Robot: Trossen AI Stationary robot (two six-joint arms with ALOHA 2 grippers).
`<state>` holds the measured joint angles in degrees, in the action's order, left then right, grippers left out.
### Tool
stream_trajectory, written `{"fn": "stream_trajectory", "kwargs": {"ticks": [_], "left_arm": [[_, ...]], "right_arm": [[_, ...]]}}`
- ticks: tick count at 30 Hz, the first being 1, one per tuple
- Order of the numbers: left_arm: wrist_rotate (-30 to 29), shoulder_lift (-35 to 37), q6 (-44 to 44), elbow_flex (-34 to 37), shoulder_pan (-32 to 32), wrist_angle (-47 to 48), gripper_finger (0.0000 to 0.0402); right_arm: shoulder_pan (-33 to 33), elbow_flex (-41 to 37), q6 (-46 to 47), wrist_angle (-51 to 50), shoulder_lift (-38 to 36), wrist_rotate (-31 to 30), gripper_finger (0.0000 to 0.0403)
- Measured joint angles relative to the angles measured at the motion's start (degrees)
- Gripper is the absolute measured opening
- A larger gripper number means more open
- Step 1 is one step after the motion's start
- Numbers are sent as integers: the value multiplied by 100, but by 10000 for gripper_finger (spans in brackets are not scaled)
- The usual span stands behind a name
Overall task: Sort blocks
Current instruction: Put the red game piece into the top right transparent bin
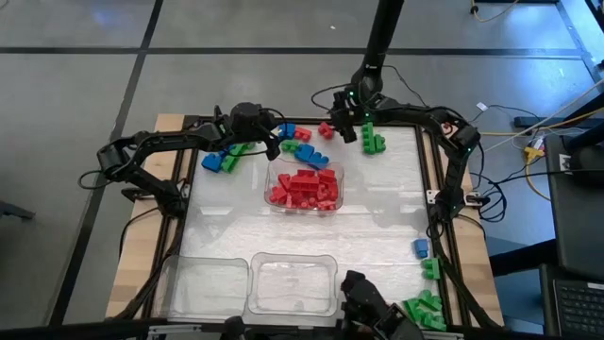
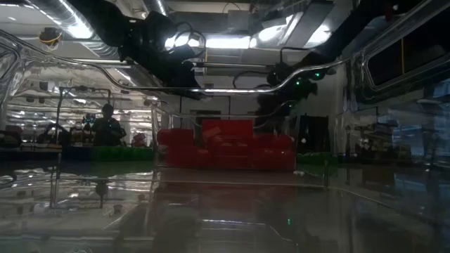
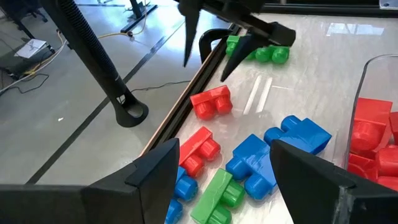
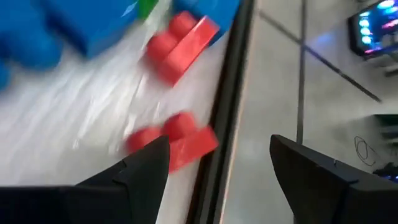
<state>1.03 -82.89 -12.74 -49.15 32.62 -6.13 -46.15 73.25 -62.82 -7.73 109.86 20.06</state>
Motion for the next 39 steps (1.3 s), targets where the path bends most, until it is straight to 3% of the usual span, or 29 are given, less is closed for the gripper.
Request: {"fn": "stream_trajectory", "kwargs": {"ticks": [5, 20, 33, 39], "left_arm": [[1, 0, -12, 0, 0, -7, 241], [1, 0, 21, 0, 0, -7, 241], [1, 0, 34, 0, 0, 106, 241], [1, 0, 34, 0, 0, 82, 241]], "right_arm": [[4, 5, 583, 557, 326, 6, 275], [2, 25, 622, 179, 627, -92, 275], [2, 5, 608, -1530, 274, -75, 274], [2, -28, 1193, -2066, -53, -308, 274]]}}
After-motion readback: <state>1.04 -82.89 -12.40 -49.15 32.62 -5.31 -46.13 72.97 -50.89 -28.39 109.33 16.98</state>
